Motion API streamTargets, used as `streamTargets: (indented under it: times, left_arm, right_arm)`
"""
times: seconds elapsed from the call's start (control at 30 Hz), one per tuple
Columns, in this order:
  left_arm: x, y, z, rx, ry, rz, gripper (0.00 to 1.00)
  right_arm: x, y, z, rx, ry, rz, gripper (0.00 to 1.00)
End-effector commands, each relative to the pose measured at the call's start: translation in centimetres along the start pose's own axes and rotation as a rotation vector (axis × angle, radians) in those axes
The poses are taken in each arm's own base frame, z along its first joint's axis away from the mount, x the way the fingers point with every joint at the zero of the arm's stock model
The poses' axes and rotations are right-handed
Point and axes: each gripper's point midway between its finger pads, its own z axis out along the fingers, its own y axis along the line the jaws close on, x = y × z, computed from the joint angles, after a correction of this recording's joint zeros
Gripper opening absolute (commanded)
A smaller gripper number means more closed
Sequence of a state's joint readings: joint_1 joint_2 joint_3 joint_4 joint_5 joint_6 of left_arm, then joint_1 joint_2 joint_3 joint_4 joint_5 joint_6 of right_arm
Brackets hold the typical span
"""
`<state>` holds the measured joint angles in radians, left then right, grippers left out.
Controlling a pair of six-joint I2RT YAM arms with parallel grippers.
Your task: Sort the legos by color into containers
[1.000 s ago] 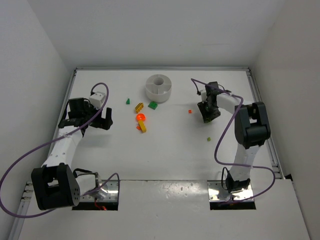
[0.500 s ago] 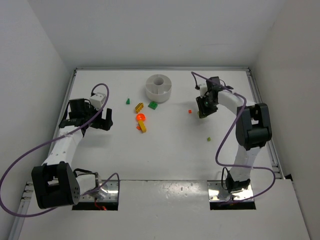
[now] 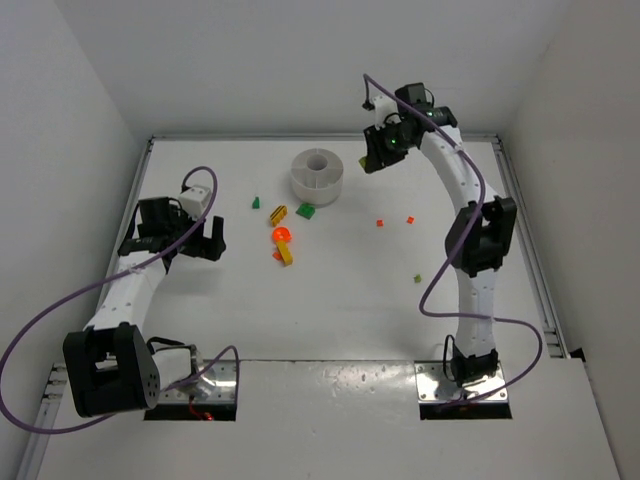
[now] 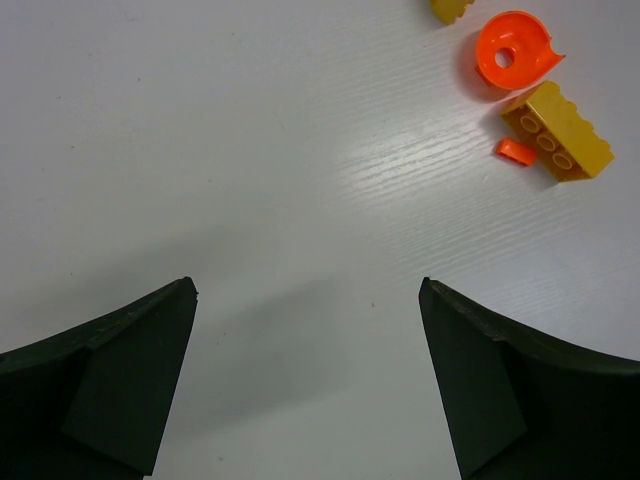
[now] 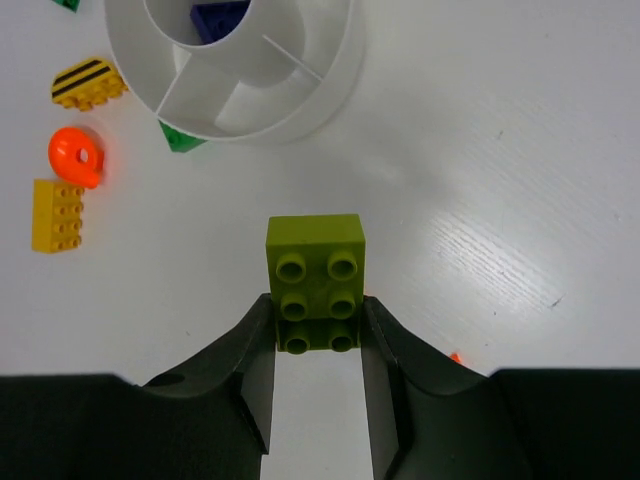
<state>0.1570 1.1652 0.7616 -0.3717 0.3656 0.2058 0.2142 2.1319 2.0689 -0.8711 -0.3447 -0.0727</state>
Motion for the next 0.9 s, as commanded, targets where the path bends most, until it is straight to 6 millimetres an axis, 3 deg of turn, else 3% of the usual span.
streamTargets:
  times: [0.0, 0.1, 0.23, 0.33, 0.4, 0.47, 0.53, 0.57, 0.67, 0.7, 0.87]
  left_arm:
    - [-0.3, 0.4, 0.1, -0.008, -0.015, -0.006, 1.0]
    - [-0.3, 0.2, 0.2, 0.0, -0.018, -0.006, 1.0]
    - [-1.4, -0.9, -0.2, 0.06, -0.066, 0.007, 1.0]
    - [-4.3, -3.7, -1.9, 0.211, -0.183, 0.087, 1.0]
    - [-6.7, -6.6, -3.9, 0.355, -0.304, 0.155, 1.0]
    - [-9.4, -8.9, -6.4, 0.422, -0.457, 0.255, 1.0]
    - [-11.1, -10.8, -7.8, 0.434, -0.532, 0.309, 1.0]
    - [-12.0, -12.8, -8.6, 0.475, -0.559, 0.348, 0.94]
    - [-13.3, -16.0, -9.7, 0.578, -0.572, 0.401, 0.78]
    - [-12.8, -17.2, -10.1, 0.646, -0.56, 0.416, 0.76]
    - [-11.5, -22.1, -12.2, 0.777, -0.606, 0.647, 0.78]
  right_arm:
    - [-0.2, 1.9, 0.6, -0.047, 0.081, -0.08, 0.04]
    - [-0.3, 1.7, 1.0, -0.018, 0.092, -0.129, 0.04]
    - [-0.4, 3.7, 0.9, -0.102, 0.071, -0.155, 0.03]
    - [0.3, 6.9, 0.4, -0.265, 0.047, -0.2, 0.01]
    - [0.6, 9.6, -0.9, -0.416, 0.022, -0.217, 0.01]
    - [1.3, 12.8, -2.5, -0.581, 0.03, -0.193, 0.01]
    - [1.7, 14.7, -3.4, -0.68, 0.035, -0.186, 0.01]
    - [2.4, 16.0, -4.2, -0.77, 0.056, -0.137, 0.01]
    - [3.6, 18.9, -5.8, -0.916, 0.078, -0.11, 0.03]
    - [3.8, 19.8, -6.0, -0.951, 0.079, -0.112, 0.03]
    - [5.5, 23.6, -8.6, -1.046, 0.106, -0.106, 0.04]
